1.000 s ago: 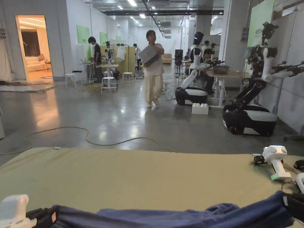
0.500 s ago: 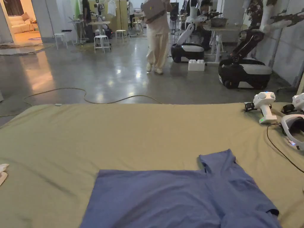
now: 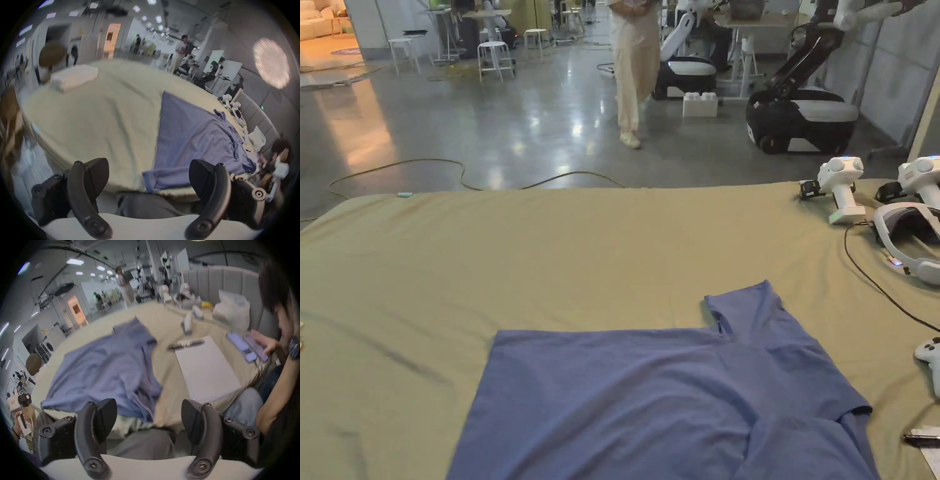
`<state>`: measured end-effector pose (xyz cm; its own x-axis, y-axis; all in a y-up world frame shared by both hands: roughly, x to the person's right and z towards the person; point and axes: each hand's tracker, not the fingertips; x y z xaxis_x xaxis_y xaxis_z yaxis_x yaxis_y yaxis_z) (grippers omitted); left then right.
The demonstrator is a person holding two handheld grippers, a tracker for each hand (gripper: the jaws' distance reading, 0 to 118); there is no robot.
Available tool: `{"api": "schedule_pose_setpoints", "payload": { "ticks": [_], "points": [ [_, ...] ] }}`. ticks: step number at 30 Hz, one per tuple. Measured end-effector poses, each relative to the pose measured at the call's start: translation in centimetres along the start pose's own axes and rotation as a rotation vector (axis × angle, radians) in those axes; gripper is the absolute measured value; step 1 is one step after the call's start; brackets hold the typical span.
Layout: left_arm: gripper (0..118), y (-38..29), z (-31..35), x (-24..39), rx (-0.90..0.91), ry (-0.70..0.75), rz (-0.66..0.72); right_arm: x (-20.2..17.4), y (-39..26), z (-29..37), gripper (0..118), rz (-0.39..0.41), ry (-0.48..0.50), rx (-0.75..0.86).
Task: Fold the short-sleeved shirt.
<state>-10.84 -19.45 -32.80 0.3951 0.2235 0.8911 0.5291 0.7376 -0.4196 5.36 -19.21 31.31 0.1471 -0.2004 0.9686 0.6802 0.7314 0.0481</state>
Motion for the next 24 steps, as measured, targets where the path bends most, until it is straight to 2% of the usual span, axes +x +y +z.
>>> {"api": "schedule_pose_setpoints", "payload": {
  "ticks": [2, 6, 7, 8, 11, 12, 13, 14, 15, 16, 17, 19, 21, 24],
  "points": [
    [105, 1.4, 3.4, 2.9, 0.149, 0.007, -0.121, -1.3, 2.0, 2.2, 86, 0.057, 0.027, 0.091],
    [105, 3.8, 10.6, 8.2, 0.482, -0.038, -0.182, -5.2, 5.3, 7.0, 86, 0.149, 0.061, 0.297],
    [105, 4.3, 12.3, 9.6, 0.548, -0.05, -0.192, -7.7, 6.4, 8.7, 86, 0.169, 0.067, 0.361],
    [105, 4.7, 13.7, 10.9, 0.597, -0.039, -0.211, -8.9, 6.9, 9.7, 86, 0.192, 0.081, 0.397],
    [104, 5.5, 16.1, 14.0, 0.674, 0.049, -0.266, -12.3, 7.6, 11.6, 85, 0.254, 0.027, 0.509],
    [103, 5.7, 16.4, 14.9, 0.682, 0.085, -0.285, -13.1, 7.7, 12.0, 80, 0.269, 0.025, 0.53],
    [102, 5.9, 16.7, 15.9, 0.685, 0.136, -0.307, -13.9, 7.8, 12.5, 71, 0.282, 0.031, 0.554],
    [97, 6.0, 16.6, 16.3, 0.679, 0.149, -0.324, -14.6, 7.8, 12.9, 58, 0.291, 0.039, 0.572],
    [76, 6.1, 16.9, 16.8, 0.671, 0.119, -0.336, -14.6, 7.7, 12.8, 27, 0.294, 0.048, 0.58],
    [42, 6.0, 17.3, 17.2, 0.669, 0.085, -0.364, -15.0, 7.8, 13.1, 5, 0.297, 0.075, 0.578],
    [2, 5.9, 17.7, 17.7, 0.684, 0.092, -0.368, -15.3, 7.9, 13.3, 1, 0.295, 0.104, 0.577],
    [0, 5.9, 18.0, 18.6, 0.719, 0.158, -0.399, -15.1, 7.7, 13.2, 0, 0.275, 0.111, 0.586],
    [0, 5.4, 18.7, 18.6, 0.707, 0.104, -0.424, -15.3, 7.9, 13.5, 0, 0.278, 0.138, 0.575],
    [0, 5.5, 18.7, 18.2, 0.694, 0.053, -0.385, -15.7, 7.5, 13.6, 0, 0.309, 0.1, 0.599]
  ]
}}
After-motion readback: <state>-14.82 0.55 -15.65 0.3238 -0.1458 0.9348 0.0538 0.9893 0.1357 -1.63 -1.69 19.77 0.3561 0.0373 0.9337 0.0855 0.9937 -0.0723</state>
